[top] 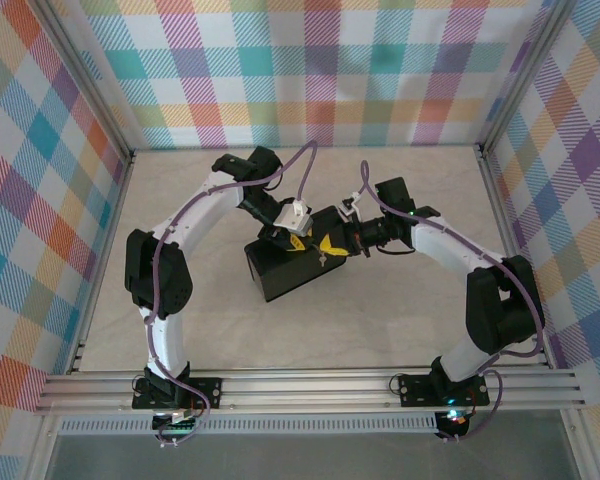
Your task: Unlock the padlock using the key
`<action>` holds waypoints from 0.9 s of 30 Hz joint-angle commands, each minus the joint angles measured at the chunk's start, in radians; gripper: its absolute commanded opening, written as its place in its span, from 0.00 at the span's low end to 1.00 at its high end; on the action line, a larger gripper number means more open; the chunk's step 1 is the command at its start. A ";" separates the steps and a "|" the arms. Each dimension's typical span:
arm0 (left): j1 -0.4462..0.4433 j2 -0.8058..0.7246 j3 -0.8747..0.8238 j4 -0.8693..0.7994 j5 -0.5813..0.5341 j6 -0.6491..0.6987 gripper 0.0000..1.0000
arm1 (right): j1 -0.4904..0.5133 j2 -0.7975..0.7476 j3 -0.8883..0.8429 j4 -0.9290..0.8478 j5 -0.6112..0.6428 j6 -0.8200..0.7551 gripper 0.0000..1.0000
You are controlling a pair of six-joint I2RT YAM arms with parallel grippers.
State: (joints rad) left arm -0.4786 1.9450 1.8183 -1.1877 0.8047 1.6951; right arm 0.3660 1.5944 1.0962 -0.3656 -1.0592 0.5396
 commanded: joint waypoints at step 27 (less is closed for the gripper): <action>0.004 -0.005 -0.040 -0.023 0.006 -0.013 0.32 | 0.010 0.039 0.022 0.071 0.018 0.032 0.00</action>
State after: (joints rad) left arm -0.4698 1.9415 1.8088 -1.1751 0.8169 1.6859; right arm 0.3679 1.6264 1.1065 -0.3408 -1.0866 0.5678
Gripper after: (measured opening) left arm 0.322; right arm 0.065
